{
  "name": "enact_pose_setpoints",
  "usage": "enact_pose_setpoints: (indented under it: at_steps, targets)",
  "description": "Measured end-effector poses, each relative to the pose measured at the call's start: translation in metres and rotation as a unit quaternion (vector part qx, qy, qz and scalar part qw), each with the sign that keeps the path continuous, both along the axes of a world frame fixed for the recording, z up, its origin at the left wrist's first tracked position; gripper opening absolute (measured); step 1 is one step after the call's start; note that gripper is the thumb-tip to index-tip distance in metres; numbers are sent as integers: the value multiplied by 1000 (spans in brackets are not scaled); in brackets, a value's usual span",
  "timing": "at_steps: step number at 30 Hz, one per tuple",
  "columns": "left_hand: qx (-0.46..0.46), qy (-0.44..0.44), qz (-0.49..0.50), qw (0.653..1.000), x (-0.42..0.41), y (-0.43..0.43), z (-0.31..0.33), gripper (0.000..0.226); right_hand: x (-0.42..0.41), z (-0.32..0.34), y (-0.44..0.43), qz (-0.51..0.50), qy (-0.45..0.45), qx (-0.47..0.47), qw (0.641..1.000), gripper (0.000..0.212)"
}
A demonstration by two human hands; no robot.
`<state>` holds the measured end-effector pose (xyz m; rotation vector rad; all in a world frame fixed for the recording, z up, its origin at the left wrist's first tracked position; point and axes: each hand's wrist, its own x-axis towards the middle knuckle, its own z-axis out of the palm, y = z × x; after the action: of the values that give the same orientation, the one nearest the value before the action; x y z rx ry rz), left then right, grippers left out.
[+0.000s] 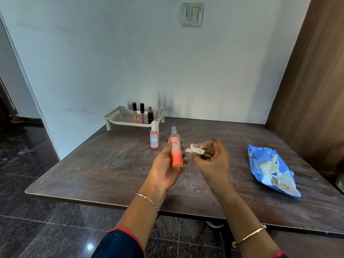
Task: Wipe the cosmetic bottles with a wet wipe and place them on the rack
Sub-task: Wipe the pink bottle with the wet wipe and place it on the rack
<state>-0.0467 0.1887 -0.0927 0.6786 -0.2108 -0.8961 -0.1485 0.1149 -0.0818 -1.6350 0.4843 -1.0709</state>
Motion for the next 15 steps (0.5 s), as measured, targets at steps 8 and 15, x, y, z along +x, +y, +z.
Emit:
enact_pose_setpoints:
  at_steps: [8,15]
  targets:
    - [-22,-27,-21,999,-13,-6,-7,49,19,24,-1,-40,64,-288,955,27]
    - [-117,44,-40,991,-14,0,-8,36,7,19,25,-38,144,-459,876,40]
